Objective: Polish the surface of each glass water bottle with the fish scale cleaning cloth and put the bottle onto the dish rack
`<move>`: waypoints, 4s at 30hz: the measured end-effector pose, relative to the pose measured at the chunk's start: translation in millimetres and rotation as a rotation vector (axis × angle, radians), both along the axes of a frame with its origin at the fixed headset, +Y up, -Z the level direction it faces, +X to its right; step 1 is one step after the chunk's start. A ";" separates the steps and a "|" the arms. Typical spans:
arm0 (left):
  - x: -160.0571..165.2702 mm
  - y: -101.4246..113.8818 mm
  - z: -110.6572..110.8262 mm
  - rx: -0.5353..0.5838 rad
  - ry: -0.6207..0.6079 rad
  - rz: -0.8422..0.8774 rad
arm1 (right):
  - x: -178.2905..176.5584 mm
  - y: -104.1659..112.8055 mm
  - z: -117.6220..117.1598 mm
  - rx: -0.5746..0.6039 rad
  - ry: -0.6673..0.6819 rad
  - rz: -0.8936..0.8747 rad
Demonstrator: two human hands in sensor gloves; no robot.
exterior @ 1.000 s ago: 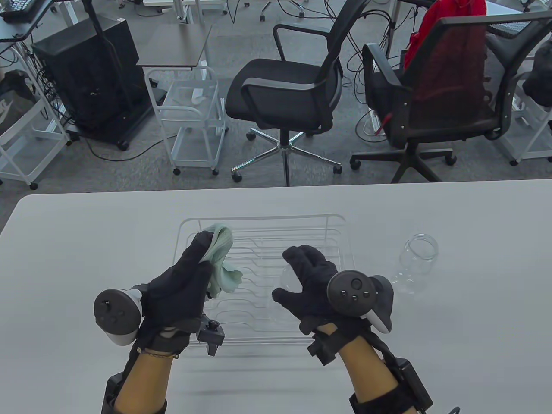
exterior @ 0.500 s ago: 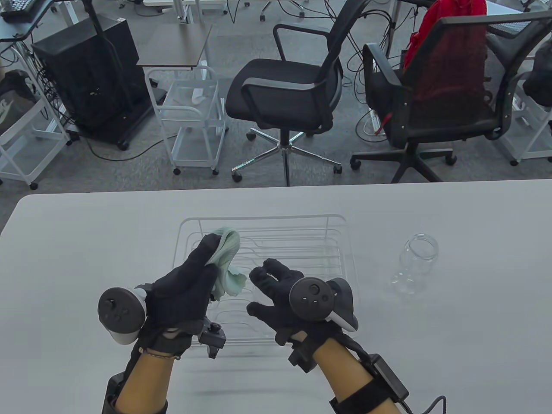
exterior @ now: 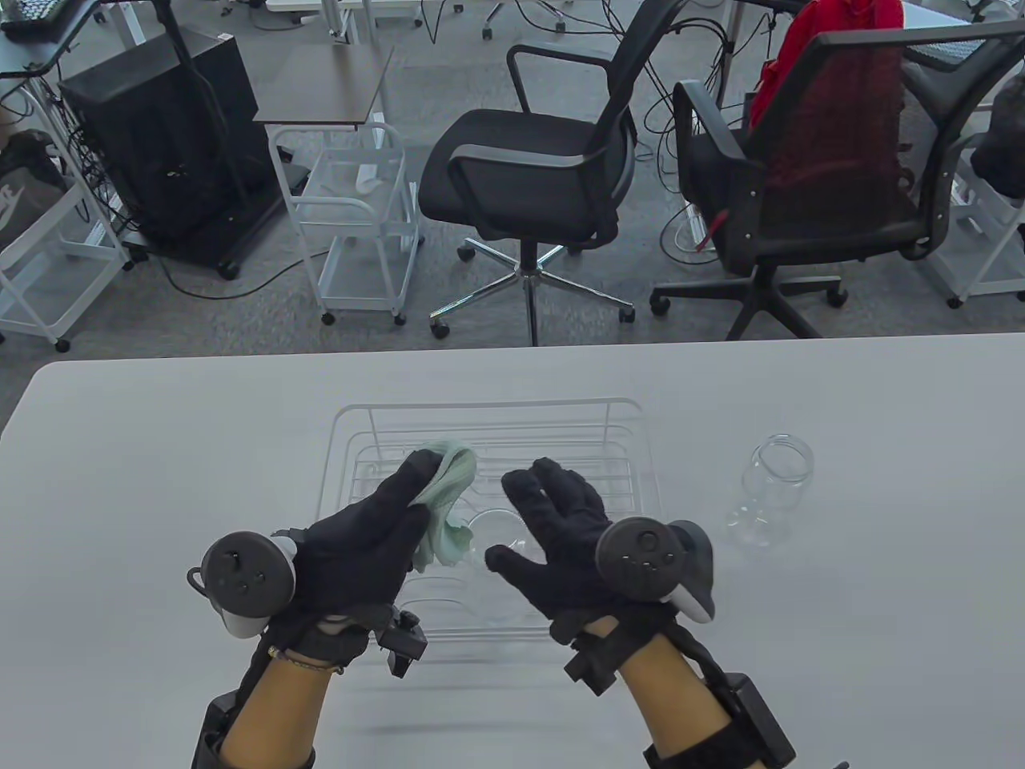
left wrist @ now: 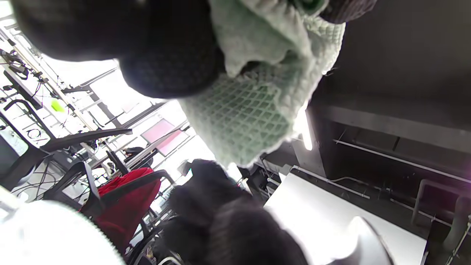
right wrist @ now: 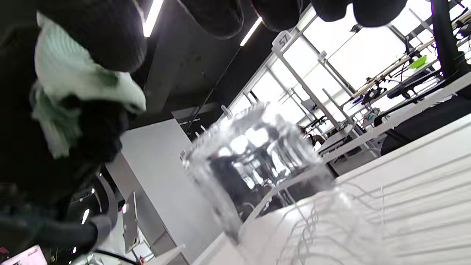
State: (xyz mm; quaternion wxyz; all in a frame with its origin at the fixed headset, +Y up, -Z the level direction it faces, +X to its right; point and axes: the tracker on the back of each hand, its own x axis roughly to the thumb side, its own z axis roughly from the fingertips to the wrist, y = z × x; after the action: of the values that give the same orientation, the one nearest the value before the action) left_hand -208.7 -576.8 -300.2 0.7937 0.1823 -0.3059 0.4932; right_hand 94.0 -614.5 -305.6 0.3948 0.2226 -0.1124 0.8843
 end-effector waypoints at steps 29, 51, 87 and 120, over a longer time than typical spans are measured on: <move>15.0 -4.9 7.8 -0.050 -0.087 -0.011 | 186.2 -87.8 -22.8 -0.378 -0.555 -0.521; 1.8 11.1 9.1 -0.020 -0.104 0.087 | 195.2 -168.5 -53.3 -0.330 -0.759 -0.819; 77.6 -12.9 14.2 -0.036 -0.063 -0.154 | 6.0 -48.8 12.6 -0.538 0.562 -1.055; 90.6 -16.6 13.1 0.060 -0.016 -0.263 | 12.0 -61.9 7.3 -0.524 0.594 -1.072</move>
State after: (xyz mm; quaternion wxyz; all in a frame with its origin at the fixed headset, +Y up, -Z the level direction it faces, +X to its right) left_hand -118.1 -593.4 -287.1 0.8432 0.1601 -0.3481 0.3770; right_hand 106.0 -676.4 -298.3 0.8351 0.2668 0.1248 0.4647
